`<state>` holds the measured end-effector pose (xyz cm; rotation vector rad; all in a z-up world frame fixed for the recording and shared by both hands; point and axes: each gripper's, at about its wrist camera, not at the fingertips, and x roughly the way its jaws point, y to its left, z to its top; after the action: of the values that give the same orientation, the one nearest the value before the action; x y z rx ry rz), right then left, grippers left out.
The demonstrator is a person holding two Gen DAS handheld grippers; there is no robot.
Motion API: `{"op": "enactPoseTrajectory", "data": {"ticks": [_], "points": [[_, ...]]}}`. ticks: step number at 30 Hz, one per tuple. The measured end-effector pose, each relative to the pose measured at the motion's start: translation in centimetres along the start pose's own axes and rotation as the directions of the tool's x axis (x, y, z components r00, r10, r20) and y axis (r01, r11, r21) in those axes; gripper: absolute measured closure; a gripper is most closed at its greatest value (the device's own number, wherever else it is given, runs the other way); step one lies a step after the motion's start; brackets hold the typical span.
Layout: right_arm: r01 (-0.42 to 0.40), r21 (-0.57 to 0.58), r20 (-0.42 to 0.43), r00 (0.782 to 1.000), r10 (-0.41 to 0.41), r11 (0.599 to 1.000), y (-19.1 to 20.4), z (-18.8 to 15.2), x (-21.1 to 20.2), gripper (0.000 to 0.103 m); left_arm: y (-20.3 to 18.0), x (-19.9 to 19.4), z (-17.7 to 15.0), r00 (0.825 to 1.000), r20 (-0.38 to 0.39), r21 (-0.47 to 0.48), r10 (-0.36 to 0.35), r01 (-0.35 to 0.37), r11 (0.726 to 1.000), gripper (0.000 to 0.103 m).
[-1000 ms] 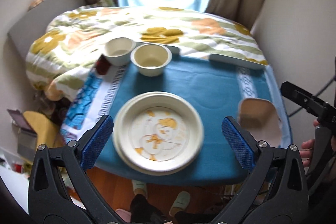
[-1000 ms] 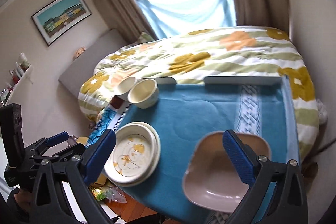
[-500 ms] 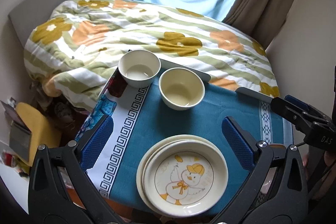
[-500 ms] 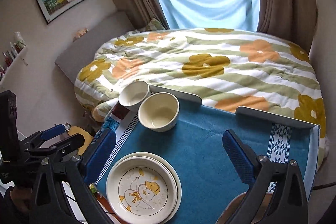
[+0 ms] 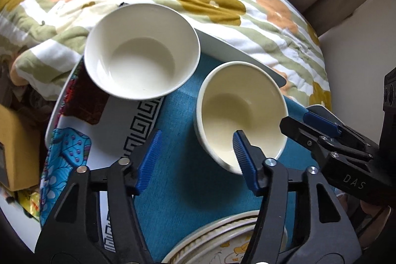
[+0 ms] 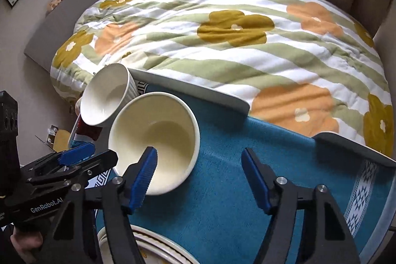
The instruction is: Organize plates and bowls
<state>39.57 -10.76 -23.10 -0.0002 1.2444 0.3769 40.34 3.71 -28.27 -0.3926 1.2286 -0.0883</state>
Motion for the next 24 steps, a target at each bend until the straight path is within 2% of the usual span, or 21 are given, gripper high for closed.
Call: {"op": "enactPoseTrajectory", "data": {"ticks": [3, 4, 5, 6, 8, 11, 24], "points": [[-0.008, 0.010, -0.032, 0.999, 0.009, 1.000, 0.1, 0.3, 1.5, 0.057, 0.4, 1.9, 0.6, 0.999, -0.039, 0.007, -0.020, 0.020, 1.000, 0.060], [-0.011, 0.016, -0.041, 0.999, 0.012, 1.000, 0.0, 0.3, 1.8, 0.068, 0.5, 2.3, 0.8, 0.998, -0.049, 0.006, -0.028, 0.028, 1.000, 0.065], [-0.013, 0.025, -0.051, 0.999, 0.014, 1.000, -0.1, 0.3, 2.2, 0.074, 0.7, 2.5, 1.0, 0.998, -0.055, 0.004, -0.036, 0.036, 0.999, 0.069], [-0.017, 0.036, -0.054, 0.998, 0.019, 0.999, -0.2, 0.2, 2.4, 0.075, 0.9, 2.6, 1.3, 0.997, -0.059, 0.004, -0.045, 0.045, 0.999, 0.075], [-0.029, 0.054, -0.059, 0.998, 0.032, 0.998, -0.2, 0.0, 2.7, 0.089, 0.9, 2.8, 1.5, 0.996, -0.059, 0.005, -0.071, 0.072, 0.997, 0.082], [-0.022, 0.062, -0.056, 0.998, 0.026, 0.998, -0.1, 0.0, 2.8, 0.091, 0.3, 3.0, 1.8, 0.997, -0.054, 0.033, -0.060, 0.062, 0.998, 0.087], [-0.001, 0.091, -0.036, 0.999, 0.005, 0.996, 0.0, 0.0, 2.2, 0.092, -0.5, 2.7, 1.4, 0.997, -0.065, 0.077, -0.029, 0.034, 0.996, 0.087]]}}
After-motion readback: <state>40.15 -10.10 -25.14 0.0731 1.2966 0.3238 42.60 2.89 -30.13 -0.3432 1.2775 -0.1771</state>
